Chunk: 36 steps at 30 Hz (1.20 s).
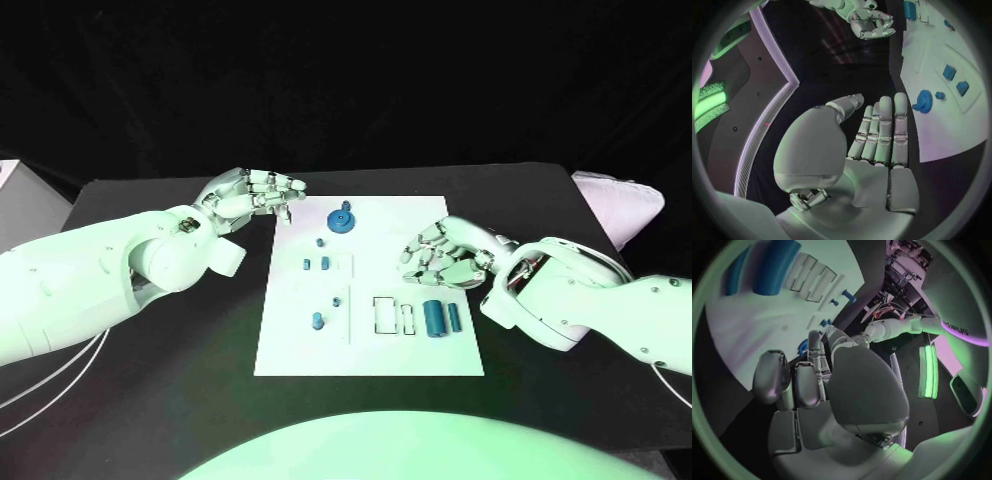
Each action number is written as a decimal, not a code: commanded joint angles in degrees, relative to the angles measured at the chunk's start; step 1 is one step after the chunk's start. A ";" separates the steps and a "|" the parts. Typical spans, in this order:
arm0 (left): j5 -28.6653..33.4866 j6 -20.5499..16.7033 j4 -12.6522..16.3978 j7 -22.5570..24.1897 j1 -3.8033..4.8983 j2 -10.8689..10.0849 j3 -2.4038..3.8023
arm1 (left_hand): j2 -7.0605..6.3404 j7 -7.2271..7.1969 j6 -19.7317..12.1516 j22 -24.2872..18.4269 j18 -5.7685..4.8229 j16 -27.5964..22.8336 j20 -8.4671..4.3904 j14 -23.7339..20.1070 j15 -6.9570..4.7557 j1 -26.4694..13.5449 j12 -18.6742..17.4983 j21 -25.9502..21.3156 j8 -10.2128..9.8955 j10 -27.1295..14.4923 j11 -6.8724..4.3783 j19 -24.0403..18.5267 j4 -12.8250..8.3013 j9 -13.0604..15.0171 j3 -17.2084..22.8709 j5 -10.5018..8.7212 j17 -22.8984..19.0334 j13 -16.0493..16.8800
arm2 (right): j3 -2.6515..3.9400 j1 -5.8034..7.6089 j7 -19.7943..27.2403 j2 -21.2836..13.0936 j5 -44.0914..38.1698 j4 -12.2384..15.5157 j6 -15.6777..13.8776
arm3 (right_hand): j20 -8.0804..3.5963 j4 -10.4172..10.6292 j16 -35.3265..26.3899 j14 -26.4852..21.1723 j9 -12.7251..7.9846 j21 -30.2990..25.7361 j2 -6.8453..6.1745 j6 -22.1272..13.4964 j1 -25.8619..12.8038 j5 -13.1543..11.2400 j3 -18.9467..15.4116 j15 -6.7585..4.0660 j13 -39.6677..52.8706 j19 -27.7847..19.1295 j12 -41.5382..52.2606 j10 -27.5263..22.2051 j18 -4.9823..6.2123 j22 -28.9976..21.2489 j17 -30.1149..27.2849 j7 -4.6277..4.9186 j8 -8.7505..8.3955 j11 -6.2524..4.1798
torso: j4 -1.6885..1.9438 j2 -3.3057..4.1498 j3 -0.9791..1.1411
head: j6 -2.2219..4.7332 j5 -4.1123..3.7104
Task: Assemble the parts on the task board
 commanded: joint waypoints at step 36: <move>1.22 0.22 2.43 1.12 -1.75 -1.71 0.07 | 0.55 0.05 -0.29 0.09 0.84 -0.25 0.10 0.28 0.06 0.17 -0.41 0.34 0.31 0.06 0.35 0.42 0.19 -0.11 0.11 0.19 -0.08 -0.10 | -2.05 -4.75 -16.52 -4.87 -9.15 3.16 4.08 | -1.38 0.25 8.26 4.67 0.84 12.55 3.26 3.65 -15.41 1.70 -12.23 -1.43 69.63 3.59 52.32 14.06 -3.35 9.42 24.69 -2.10 4.92 -2.21 | -1.57 -1.62 0.02 | 0.00 -2.02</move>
